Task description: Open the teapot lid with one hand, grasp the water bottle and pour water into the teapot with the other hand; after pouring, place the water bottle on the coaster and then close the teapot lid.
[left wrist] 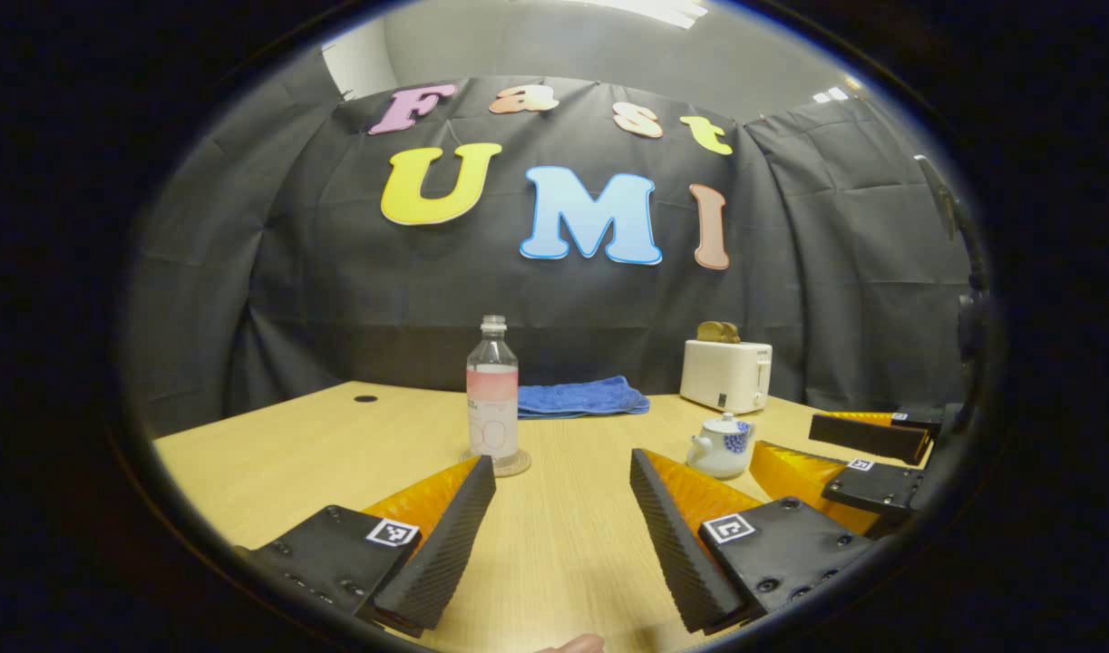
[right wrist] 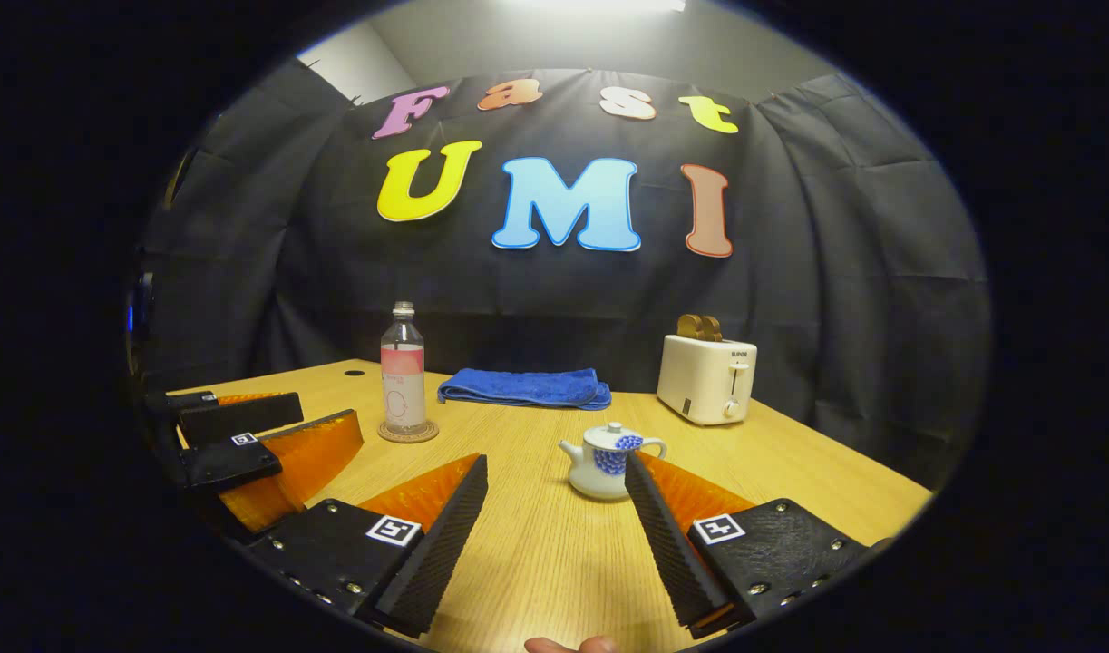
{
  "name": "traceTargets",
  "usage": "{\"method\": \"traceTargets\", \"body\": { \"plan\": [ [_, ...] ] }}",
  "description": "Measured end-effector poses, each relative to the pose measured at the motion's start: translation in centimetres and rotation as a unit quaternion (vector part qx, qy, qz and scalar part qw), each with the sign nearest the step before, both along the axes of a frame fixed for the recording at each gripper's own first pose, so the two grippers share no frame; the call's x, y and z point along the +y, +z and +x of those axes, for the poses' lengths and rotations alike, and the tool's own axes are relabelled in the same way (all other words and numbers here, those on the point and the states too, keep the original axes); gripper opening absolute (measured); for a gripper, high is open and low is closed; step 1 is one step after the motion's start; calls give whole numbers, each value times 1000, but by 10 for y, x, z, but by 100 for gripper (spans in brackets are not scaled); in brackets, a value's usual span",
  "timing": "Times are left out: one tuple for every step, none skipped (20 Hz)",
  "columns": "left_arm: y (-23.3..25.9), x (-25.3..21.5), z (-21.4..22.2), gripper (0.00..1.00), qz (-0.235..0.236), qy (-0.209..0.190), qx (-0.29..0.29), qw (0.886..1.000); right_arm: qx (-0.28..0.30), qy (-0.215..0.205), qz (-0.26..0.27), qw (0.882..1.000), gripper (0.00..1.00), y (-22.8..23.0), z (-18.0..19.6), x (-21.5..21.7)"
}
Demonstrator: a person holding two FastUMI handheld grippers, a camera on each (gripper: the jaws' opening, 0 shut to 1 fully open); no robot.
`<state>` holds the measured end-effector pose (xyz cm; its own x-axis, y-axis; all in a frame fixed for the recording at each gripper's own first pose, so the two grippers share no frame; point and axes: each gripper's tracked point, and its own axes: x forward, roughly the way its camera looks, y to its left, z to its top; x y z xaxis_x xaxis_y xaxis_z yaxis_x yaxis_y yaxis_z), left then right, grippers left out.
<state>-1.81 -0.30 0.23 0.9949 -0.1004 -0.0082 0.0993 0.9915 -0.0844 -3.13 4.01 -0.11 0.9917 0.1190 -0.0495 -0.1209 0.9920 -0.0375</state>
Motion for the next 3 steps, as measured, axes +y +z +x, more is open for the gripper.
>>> {"method": "traceTargets", "body": {
  "plan": [
    [1, 3, 0, 100, 0, 7, -3, 1000, 4, -5, 11, 1000, 94, -2, -2, -2],
    [1, 3, 0, 100, 1, 9, -5, 1000, 8, -15, 19, 1000, 94, -5, -3, -5],
    [-2, 1, -1, 100, 2, 13, -4, 1000, 13, -26, 22, 999, 94, -9, -4, -8]
  ]
}}
